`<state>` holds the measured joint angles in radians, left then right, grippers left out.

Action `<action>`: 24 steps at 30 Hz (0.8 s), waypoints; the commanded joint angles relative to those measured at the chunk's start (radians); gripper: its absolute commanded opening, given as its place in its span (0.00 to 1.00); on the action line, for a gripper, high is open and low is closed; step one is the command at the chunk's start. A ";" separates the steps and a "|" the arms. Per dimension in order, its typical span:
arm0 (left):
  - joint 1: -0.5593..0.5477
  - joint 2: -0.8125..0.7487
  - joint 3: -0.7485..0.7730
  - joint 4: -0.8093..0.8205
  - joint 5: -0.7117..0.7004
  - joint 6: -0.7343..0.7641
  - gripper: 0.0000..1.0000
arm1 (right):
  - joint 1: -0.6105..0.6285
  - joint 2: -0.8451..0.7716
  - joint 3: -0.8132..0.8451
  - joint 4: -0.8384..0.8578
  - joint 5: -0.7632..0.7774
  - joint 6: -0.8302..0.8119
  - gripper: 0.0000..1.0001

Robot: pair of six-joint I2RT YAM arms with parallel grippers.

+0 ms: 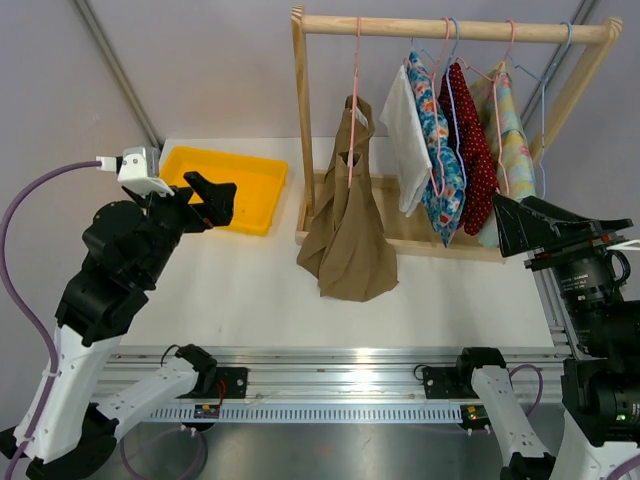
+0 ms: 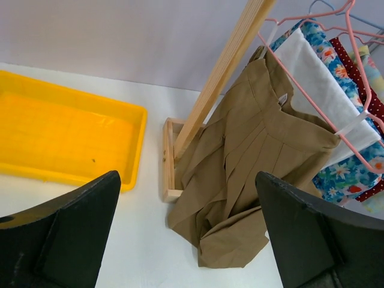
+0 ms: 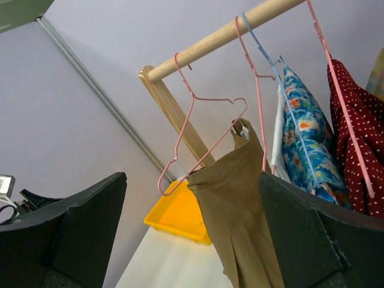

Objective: Remove the skirt from the hanger

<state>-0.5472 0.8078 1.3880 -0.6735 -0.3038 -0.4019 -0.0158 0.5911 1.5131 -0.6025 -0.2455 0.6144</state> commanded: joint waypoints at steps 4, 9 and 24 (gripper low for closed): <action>-0.002 -0.006 0.051 0.088 0.092 0.104 0.99 | 0.002 0.013 0.010 0.023 0.048 -0.064 1.00; -0.005 0.229 0.365 -0.092 0.043 0.138 0.99 | 0.002 0.033 0.033 0.038 0.051 -0.079 1.00; -0.210 0.522 0.735 -0.340 -0.198 0.124 0.97 | 0.002 0.614 0.778 -0.276 0.480 -0.337 0.99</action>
<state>-0.7231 1.3373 2.1380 -0.9596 -0.4255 -0.2707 -0.0151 1.0813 2.2166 -0.7605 0.1352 0.3527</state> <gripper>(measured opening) 0.973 0.993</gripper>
